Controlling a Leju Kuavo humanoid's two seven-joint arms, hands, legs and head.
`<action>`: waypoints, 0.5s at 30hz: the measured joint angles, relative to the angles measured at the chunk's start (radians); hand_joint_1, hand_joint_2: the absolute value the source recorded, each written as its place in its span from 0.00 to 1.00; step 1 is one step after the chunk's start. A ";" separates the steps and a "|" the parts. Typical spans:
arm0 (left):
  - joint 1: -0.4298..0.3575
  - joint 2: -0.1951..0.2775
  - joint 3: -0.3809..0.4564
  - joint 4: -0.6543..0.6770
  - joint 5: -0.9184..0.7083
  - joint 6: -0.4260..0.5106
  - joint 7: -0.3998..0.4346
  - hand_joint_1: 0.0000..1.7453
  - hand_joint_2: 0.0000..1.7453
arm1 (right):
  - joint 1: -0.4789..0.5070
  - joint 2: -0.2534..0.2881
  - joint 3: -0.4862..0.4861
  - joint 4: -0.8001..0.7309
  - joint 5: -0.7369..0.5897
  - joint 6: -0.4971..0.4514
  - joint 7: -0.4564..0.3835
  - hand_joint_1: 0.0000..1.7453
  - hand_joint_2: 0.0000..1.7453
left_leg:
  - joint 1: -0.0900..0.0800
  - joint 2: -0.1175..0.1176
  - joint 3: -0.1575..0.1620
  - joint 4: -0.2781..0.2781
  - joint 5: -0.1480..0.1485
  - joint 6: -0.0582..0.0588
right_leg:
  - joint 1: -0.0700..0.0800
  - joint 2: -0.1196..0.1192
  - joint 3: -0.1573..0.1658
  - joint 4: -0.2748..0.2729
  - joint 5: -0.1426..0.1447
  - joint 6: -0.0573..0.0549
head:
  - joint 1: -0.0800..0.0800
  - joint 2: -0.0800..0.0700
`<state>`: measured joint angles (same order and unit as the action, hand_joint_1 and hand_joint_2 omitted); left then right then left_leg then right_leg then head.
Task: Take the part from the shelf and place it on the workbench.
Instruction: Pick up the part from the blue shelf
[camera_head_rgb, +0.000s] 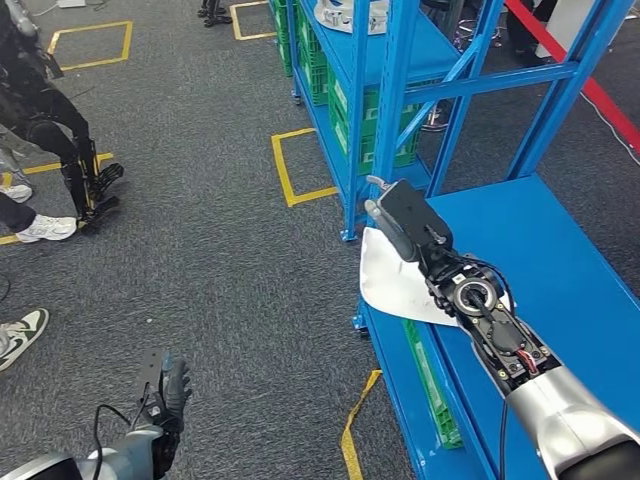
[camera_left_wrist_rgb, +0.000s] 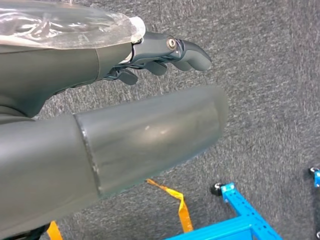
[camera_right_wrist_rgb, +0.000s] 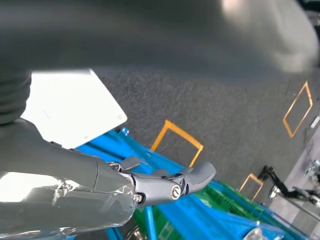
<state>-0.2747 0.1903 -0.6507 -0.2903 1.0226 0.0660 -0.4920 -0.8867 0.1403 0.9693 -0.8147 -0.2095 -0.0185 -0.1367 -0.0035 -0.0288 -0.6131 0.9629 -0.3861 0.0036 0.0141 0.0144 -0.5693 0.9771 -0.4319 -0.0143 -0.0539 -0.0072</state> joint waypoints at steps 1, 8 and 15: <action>0.001 0.002 0.000 0.000 0.003 0.000 0.000 0.00 0.00 | 0.002 -0.007 0.000 -0.012 0.008 -0.010 0.014 0.00 1.00 | 0.000 0.000 0.001 -0.001 0.000 -0.001 | 0.000 0.000 0.000 0.000 0.000 0.000 | 0.000 0.000; 0.024 0.019 0.004 0.000 0.033 0.000 -0.006 0.00 0.00 | 0.036 -0.110 -0.012 -0.148 0.082 -0.069 0.118 0.00 1.00 | 0.001 0.001 0.002 -0.003 -0.001 -0.005 | 0.001 0.001 0.000 0.000 -0.002 -0.003 | 0.000 0.000; 0.052 0.043 0.017 0.000 0.064 0.000 -0.015 0.00 0.00 | 0.067 -0.243 -0.052 -0.311 0.162 -0.136 0.234 0.00 1.00 | 0.001 0.001 0.002 -0.003 -0.001 -0.005 | -0.002 0.000 0.000 0.000 -0.003 -0.004 | 0.000 0.000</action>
<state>-0.2229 0.2328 -0.6333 -0.2903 1.0870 0.0658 -0.5071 -0.8199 -0.1029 0.9169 -1.1261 -0.0476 -0.1550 0.0972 -0.0024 -0.0281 -0.6111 0.9596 -0.3875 -0.0009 0.0121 0.0148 -0.5689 0.9766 -0.4347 -0.0180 -0.0541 -0.0072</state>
